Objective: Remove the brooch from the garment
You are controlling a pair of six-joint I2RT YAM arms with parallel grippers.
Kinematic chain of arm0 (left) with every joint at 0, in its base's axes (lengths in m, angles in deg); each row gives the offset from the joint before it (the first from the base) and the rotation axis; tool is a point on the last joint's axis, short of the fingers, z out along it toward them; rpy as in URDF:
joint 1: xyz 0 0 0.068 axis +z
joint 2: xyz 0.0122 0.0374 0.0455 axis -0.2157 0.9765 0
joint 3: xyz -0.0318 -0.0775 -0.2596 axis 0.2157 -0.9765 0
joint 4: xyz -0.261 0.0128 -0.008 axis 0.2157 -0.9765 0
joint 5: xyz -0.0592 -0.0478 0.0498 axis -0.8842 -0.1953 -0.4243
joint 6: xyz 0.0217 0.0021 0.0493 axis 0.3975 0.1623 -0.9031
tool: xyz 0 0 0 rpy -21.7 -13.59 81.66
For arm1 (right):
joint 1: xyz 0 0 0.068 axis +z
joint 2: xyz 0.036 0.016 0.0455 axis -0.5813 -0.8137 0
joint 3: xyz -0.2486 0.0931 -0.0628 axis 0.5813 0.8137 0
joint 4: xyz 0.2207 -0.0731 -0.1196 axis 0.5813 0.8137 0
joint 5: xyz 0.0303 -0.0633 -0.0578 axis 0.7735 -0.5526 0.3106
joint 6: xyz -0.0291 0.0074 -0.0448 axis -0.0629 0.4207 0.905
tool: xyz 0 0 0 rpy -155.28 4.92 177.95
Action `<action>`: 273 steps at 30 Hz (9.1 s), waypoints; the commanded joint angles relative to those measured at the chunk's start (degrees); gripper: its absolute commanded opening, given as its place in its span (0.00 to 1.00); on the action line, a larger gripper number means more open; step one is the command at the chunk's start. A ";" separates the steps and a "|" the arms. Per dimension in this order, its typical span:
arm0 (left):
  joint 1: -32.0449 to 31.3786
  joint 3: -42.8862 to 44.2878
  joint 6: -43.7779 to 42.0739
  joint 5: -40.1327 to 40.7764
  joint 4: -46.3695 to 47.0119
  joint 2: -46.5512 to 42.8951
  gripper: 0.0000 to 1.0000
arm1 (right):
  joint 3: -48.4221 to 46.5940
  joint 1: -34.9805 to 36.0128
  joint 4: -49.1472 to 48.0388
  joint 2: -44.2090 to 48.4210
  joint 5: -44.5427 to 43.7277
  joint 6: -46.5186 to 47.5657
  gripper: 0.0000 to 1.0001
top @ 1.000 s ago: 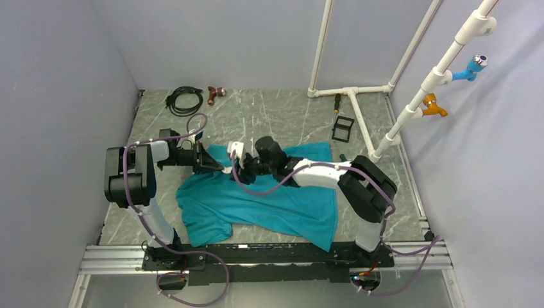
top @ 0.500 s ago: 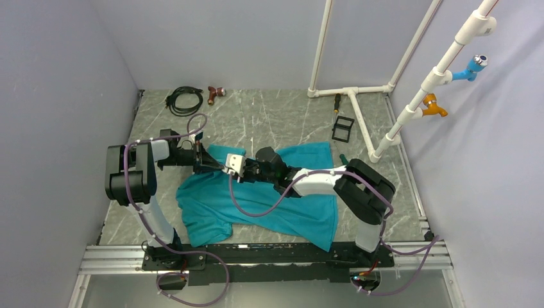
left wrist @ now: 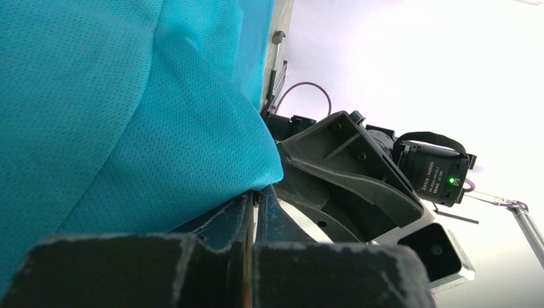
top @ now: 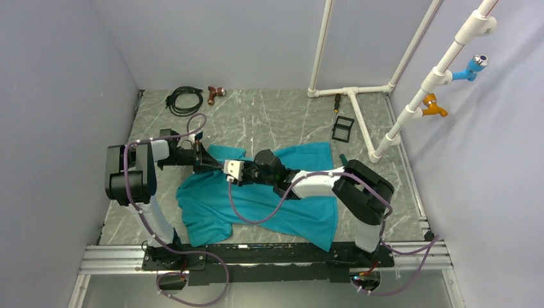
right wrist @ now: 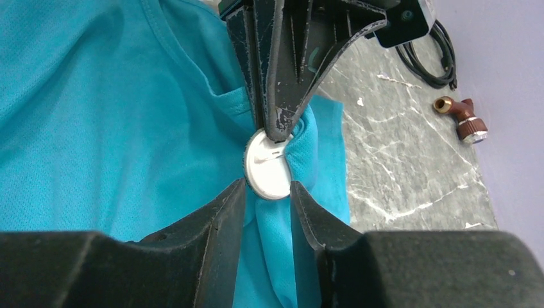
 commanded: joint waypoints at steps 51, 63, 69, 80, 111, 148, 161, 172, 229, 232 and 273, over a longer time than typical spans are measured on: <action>3.18 1.98 -4.77 1.95 -2.45 -2.09 0.42 | -7.78 -3.36 1.79 -3.68 3.13 -6.48 0.00; 6.97 -1.28 -6.60 5.65 1.60 -7.19 0.46 | -24.90 -12.03 20.72 -12.90 27.41 -33.50 0.00; 7.91 -2.87 -6.22 7.68 4.11 -8.50 0.42 | -29.10 -16.02 18.62 -18.61 37.97 -52.82 0.00; 7.73 -3.20 -5.67 8.58 4.79 -7.09 0.47 | -29.02 -17.97 9.94 -24.11 44.49 -70.25 0.00; 5.77 -0.13 -4.94 10.20 4.83 -2.00 0.20 | -35.95 -14.93 12.02 -30.07 49.94 -67.91 0.00; 7.37 0.76 -1.78 11.30 7.33 -6.43 0.53 | -35.84 -12.10 31.05 -16.90 45.18 -39.73 0.00; 10.39 1.90 -0.67 8.71 0.61 -19.76 1.00 | -19.60 -8.55 23.46 2.18 16.30 -17.11 0.00; 7.53 5.53 -4.02 0.00 -12.12 -22.65 0.99 | -3.81 -0.24 4.96 10.45 -7.02 6.84 0.00; -2.79 0.81 22.92 -2.40 13.58 -24.06 0.20 | 1.09 6.02 -10.58 11.04 -11.14 27.05 0.00; -2.81 0.66 22.31 -2.64 13.36 -24.38 0.06 | 1.01 6.02 -10.52 11.04 -11.34 26.72 0.00; -2.71 10.06 -24.35 -6.23 -12.48 -26.19 0.00 | -29.40 -18.45 28.59 2.90 51.98 -59.96 0.62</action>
